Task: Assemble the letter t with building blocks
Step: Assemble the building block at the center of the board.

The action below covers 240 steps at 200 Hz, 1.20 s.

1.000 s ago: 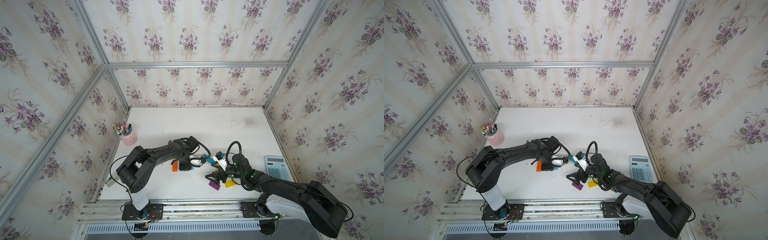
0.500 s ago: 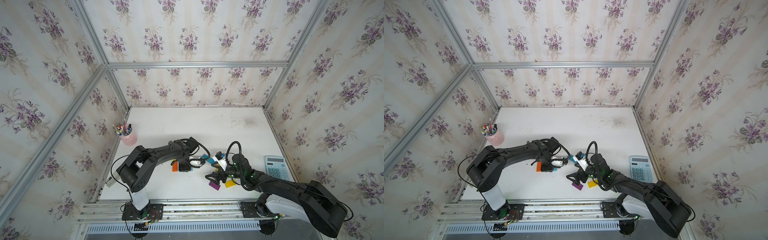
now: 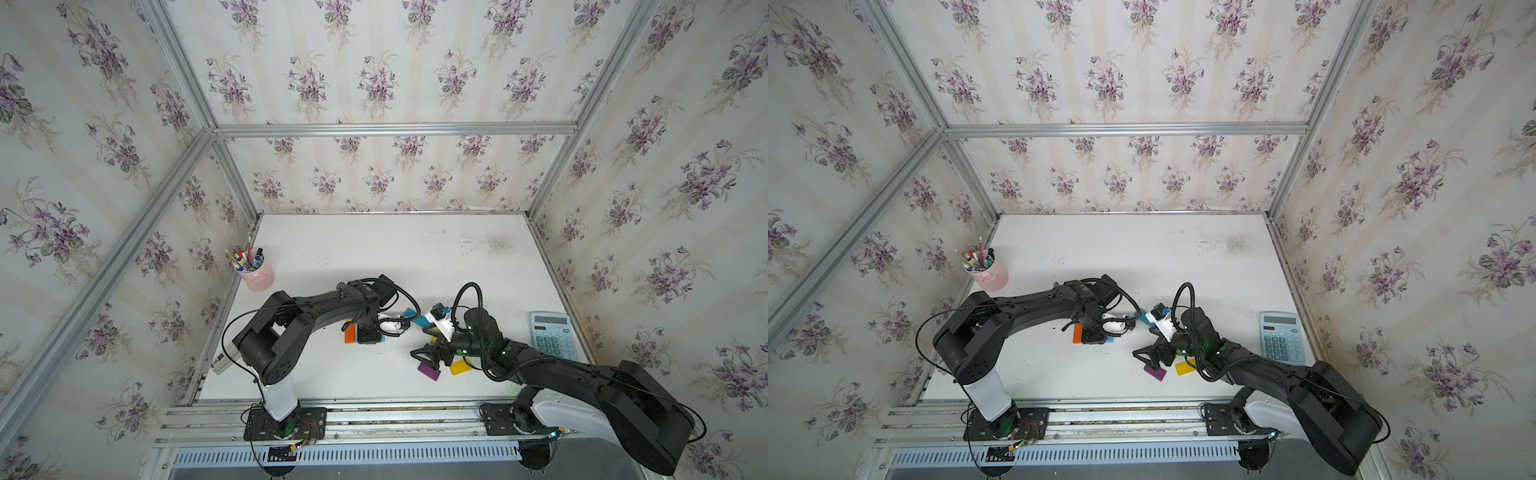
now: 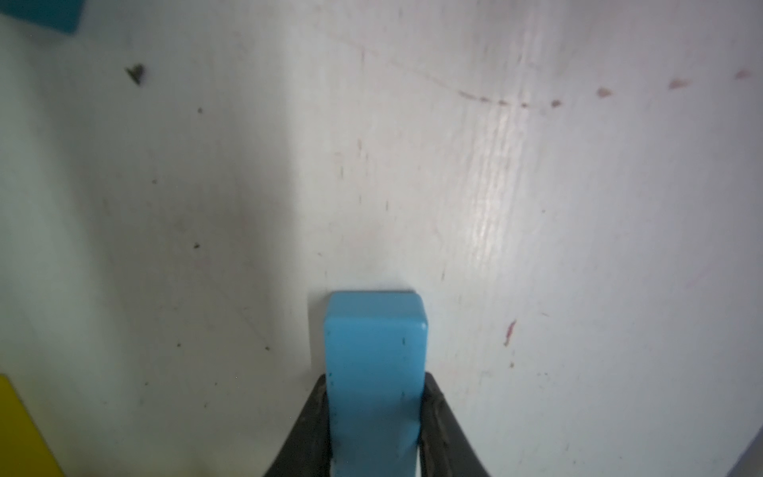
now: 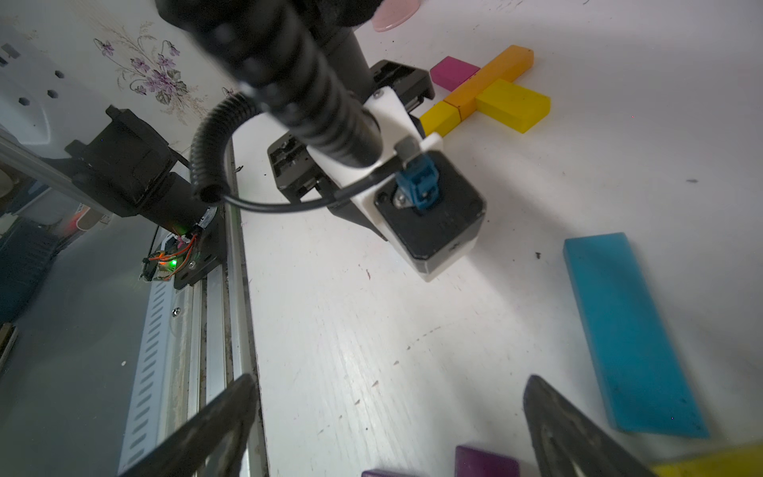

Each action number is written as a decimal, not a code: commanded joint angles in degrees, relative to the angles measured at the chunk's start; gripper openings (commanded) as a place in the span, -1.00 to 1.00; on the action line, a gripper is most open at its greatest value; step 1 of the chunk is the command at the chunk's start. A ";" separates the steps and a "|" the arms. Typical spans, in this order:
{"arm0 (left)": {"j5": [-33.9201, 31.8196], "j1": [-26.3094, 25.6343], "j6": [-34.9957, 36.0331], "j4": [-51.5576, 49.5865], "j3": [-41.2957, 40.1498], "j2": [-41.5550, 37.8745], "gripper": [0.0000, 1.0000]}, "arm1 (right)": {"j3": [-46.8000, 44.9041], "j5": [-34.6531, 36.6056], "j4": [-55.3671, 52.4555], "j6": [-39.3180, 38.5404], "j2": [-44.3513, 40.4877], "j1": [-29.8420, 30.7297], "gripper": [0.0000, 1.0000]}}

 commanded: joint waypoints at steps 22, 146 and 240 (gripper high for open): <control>-0.67 0.11 0.45 -0.06 -0.28 -0.02 -0.50 | 0.20 -0.53 1.50 -0.93 0.16 0.10 1.00; -2.06 0.11 0.54 0.07 -0.70 -0.09 -0.49 | 0.29 -0.78 1.42 -0.93 0.34 0.10 1.00; -1.91 0.06 0.28 0.08 -0.56 0.42 -0.10 | 0.38 -0.79 1.33 -0.93 0.34 0.10 1.00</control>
